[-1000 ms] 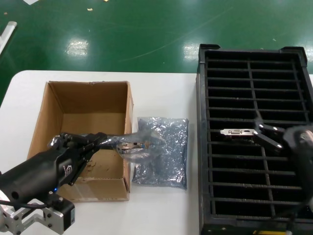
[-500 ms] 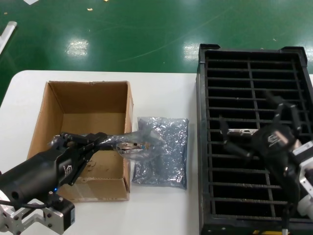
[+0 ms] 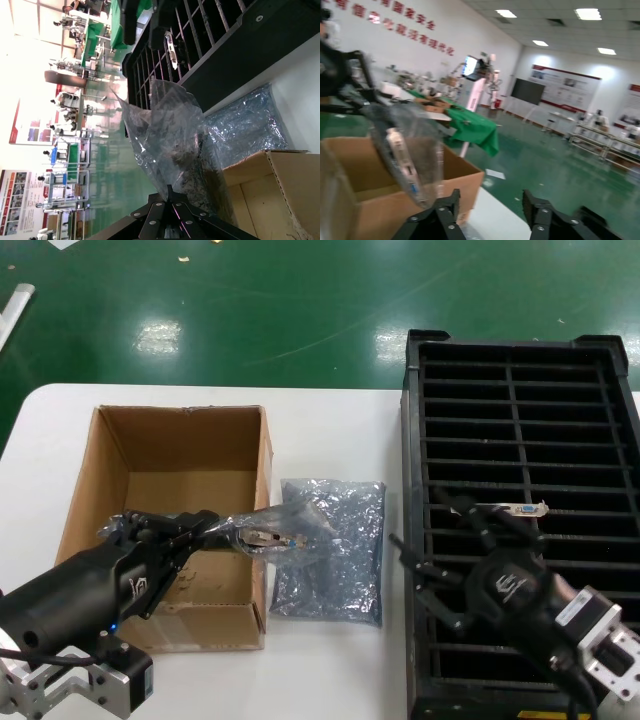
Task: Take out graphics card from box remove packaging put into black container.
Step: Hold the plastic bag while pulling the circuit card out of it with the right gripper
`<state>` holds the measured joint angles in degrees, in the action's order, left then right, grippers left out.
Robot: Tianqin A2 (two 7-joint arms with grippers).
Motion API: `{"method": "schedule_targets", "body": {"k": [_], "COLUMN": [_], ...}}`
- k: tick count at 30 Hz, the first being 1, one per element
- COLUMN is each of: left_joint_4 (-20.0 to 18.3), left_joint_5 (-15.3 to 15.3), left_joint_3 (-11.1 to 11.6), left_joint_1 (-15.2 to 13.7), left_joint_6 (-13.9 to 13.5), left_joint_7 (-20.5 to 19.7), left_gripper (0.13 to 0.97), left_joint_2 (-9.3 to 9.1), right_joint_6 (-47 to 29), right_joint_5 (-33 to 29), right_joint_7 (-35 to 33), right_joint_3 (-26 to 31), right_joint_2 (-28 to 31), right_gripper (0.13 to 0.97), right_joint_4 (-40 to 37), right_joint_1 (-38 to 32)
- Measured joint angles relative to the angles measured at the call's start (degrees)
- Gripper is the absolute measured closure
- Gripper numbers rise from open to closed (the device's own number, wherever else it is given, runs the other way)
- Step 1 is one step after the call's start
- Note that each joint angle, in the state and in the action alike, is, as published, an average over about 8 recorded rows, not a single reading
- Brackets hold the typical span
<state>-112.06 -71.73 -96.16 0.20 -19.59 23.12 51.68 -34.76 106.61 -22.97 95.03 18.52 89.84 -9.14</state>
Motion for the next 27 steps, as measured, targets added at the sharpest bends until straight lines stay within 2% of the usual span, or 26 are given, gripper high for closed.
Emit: {"method": "schedule_targets", "body": {"k": [7, 8, 16, 27], "left_joint_4": [0.0, 0.0, 0.0, 0.0], "left_joint_5": [0.0, 0.0, 0.0, 0.0], "left_joint_3": [0.0, 0.0, 0.0, 0.0], "left_joint_1": [0.0, 0.0, 0.0, 0.0], "left_joint_6": [0.0, 0.0, 0.0, 0.0], "left_joint_7": [0.0, 0.0, 0.0, 0.0], "left_gripper": [0.959, 0.959, 0.959, 0.959], "left_joint_2": [0.0, 0.0, 0.0, 0.0], "right_joint_6": [-2.21, -2.45, -3.64, -5.49], "right_joint_5": [-1.89, -2.28, -5.25, -7.43], "right_joint_7": [0.81, 1.03, 2.93, 4.44], "right_joint_3": [4.11, 4.76, 9.49, 13.95], "right_joint_2": [2.6, 2.94, 4.46, 4.03], "right_gripper": [0.673, 0.673, 0.835, 0.935], "right_joint_4": [0.01, -0.07, -1.29, -4.81], "right_joint_1": [-1.4, -1.76, -5.62, -12.57]}}
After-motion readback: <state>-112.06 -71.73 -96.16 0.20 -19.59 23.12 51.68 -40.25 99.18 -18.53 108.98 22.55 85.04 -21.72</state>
